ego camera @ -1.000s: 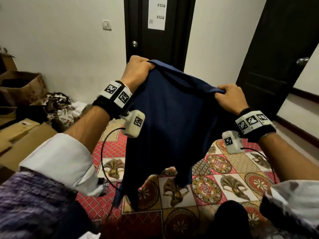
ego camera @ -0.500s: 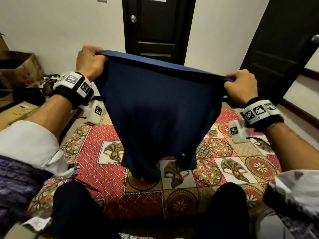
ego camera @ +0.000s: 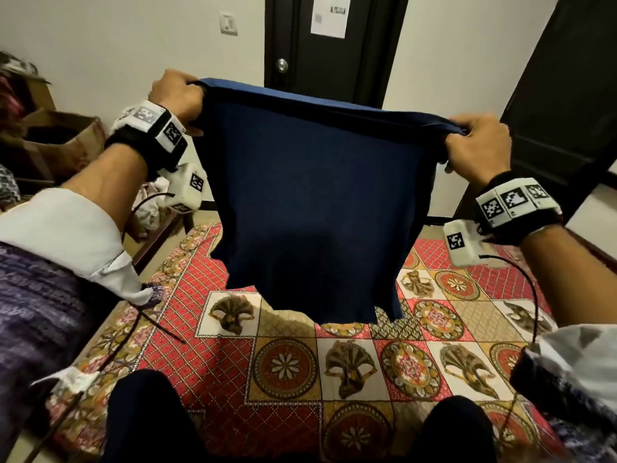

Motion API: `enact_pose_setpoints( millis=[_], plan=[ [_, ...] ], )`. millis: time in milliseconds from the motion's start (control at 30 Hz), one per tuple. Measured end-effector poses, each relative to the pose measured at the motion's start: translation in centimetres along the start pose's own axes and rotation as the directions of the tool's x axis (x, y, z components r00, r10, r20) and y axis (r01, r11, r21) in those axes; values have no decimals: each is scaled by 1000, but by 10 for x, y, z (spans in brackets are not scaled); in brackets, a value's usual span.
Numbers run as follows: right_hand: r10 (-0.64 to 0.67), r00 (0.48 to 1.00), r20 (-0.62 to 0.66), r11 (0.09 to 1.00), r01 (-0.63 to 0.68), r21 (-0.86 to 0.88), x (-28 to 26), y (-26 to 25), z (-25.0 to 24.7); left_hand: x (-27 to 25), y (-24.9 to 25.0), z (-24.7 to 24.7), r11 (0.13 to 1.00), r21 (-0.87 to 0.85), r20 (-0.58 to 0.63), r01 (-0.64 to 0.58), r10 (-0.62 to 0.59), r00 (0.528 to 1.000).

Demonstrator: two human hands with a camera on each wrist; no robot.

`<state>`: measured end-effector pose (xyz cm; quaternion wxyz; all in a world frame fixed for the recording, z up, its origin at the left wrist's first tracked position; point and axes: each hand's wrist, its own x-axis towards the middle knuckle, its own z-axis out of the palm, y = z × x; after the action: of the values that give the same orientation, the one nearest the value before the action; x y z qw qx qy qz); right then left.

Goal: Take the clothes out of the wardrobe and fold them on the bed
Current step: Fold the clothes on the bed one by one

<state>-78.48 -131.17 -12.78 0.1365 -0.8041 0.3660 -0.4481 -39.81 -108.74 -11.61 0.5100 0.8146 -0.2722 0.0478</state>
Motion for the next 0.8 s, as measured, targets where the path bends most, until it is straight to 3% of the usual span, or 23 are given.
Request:
enact_pose_setpoints(
  millis=[167, 367, 467, 567, 633, 700, 800],
  plan=[
    [30, 1000, -1, 1000, -30, -1, 22, -18, 3, 20, -5, -6, 970, -241, 51, -10, 23, 998],
    [21, 982, 188, 984, -53, 168, 7, -37, 17, 32, -36, -10, 900, -436, -74, 15, -52, 996],
    [-65, 935, 348, 956, -42, 291, -24, -59, 32, 49, -61, -20, 867, -491, -123, 84, -164, 979],
    [-138, 863, 487, 911, -83, 405, -54, -82, 51, 55, -72, -40, 904, -412, -155, 117, -196, 968],
    [-209, 822, 530, 870, -91, 485, -72, -102, 66, 64, -84, -57, 930, -323, -191, 176, -246, 950],
    [-280, 788, 548, 825, -94, 558, -89, -125, 83, 70, -90, -73, 910, -347, -223, 227, -316, 922],
    [-360, 736, 574, 752, -136, 645, -111, -156, 107, 69, -87, -97, 923, -296, -272, 246, -328, 905]
  ],
)
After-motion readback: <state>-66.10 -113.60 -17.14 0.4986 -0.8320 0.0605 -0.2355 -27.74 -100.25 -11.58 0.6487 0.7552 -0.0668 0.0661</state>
